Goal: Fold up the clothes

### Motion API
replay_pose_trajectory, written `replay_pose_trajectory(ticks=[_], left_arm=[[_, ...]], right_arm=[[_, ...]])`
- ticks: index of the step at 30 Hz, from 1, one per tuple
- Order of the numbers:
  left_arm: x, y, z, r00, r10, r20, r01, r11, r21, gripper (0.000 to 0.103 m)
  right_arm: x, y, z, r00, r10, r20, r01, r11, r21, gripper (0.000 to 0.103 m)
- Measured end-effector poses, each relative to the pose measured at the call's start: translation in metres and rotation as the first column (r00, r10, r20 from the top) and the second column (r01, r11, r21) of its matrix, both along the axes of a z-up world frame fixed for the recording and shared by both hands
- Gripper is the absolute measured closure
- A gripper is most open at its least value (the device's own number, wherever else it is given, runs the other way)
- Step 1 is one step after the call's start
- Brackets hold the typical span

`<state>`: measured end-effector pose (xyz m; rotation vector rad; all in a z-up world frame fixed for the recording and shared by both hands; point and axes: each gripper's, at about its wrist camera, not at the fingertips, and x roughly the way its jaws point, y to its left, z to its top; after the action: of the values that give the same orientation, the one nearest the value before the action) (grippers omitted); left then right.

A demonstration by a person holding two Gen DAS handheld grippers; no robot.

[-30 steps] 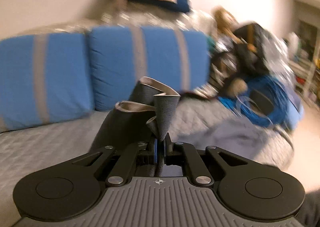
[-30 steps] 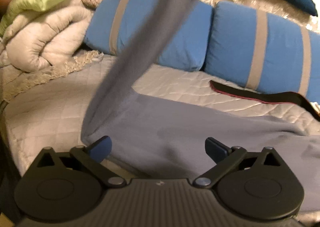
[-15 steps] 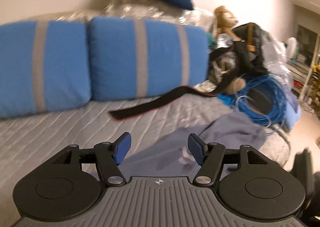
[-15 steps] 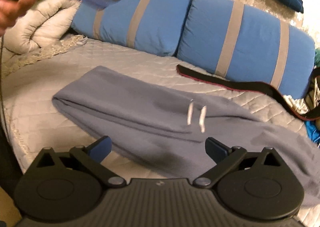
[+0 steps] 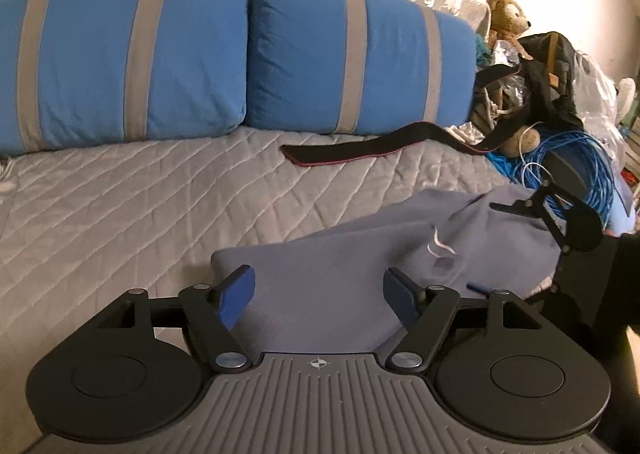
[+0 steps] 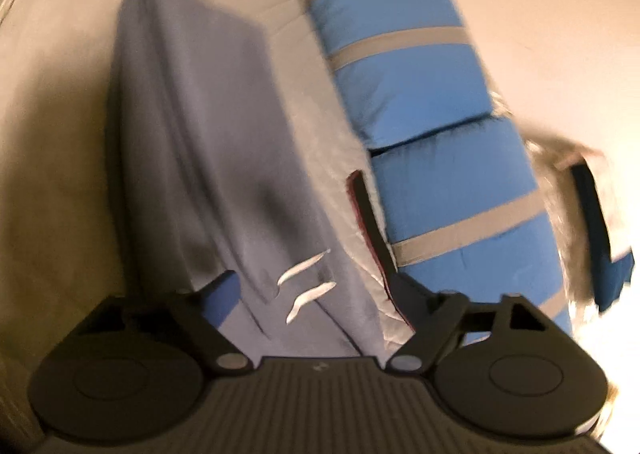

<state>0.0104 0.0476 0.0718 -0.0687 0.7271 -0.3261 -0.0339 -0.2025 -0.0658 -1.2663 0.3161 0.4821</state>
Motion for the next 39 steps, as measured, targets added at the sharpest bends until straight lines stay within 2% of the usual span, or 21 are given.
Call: replay_pose_trajectory(ticks=[2, 5, 11, 14, 16, 18, 19, 21, 22, 30, 39], left_arm=[[-0.001, 0.002, -0.005, 1.000, 0.001, -0.006, -0.001, 1.000, -0.002, 0.033], [-0.002, 0.006, -0.011, 1.000, 0.001, -0.015, -0.001, 1.000, 0.000, 0.033], [-0.001, 0.016, -0.023, 0.999, -0.004, -0.051, 0.003, 1.000, -0.026, 0.033], [-0.003, 0.019, -0.025, 0.999, -0.005, -0.054, 0.004, 1.000, -0.030, 0.033], [-0.003, 0.020, -0.026, 0.998, -0.003, -0.058, 0.001, 1.000, -0.030, 0.033], [-0.003, 0.021, -0.026, 0.998, 0.001, -0.061, -0.003, 1.000, -0.030, 0.033], [-0.003, 0.022, -0.026, 0.998, 0.003, -0.061, -0.005, 1.000, -0.029, 0.033], [-0.003, 0.024, -0.027, 0.998, 0.009, -0.063, -0.011, 1.000, -0.029, 0.033], [-0.004, 0.025, -0.027, 0.998, 0.013, -0.064, -0.015, 0.999, -0.029, 0.033], [-0.005, 0.030, -0.024, 0.997, 0.031, -0.067, -0.033, 0.999, -0.028, 0.033], [-0.002, 0.032, -0.027, 0.995, 0.045, -0.088, -0.049, 0.998, -0.050, 0.033]], right_arm=[[0.003, 0.000, -0.008, 0.999, 0.038, -0.017, -0.039, 0.997, -0.070, 0.018], [0.006, 0.002, -0.016, 0.998, 0.069, -0.012, -0.070, 0.990, -0.124, 0.020], [0.011, 0.010, -0.027, 0.993, 0.119, 0.002, -0.116, 0.972, -0.202, 0.031], [0.013, 0.013, -0.030, 0.990, 0.136, -0.025, -0.138, 0.964, -0.227, 0.039], [0.014, 0.013, -0.031, 0.989, 0.137, -0.059, -0.147, 0.961, -0.233, 0.048], [0.015, 0.013, -0.031, 0.986, 0.137, -0.094, -0.155, 0.959, -0.238, 0.066], [0.016, 0.013, -0.031, 0.984, 0.136, -0.111, -0.160, 0.957, -0.241, 0.071], [0.017, 0.013, -0.032, 0.980, 0.136, -0.146, -0.169, 0.955, -0.246, 0.094], [0.017, 0.013, -0.030, 0.980, 0.138, -0.147, -0.171, 0.954, -0.245, 0.098], [0.008, 0.003, -0.001, 0.986, 0.159, -0.051, -0.167, 0.952, -0.257, 0.100], [-0.008, -0.017, 0.011, 0.989, 0.127, -0.074, -0.143, 0.944, -0.298, 0.100]])
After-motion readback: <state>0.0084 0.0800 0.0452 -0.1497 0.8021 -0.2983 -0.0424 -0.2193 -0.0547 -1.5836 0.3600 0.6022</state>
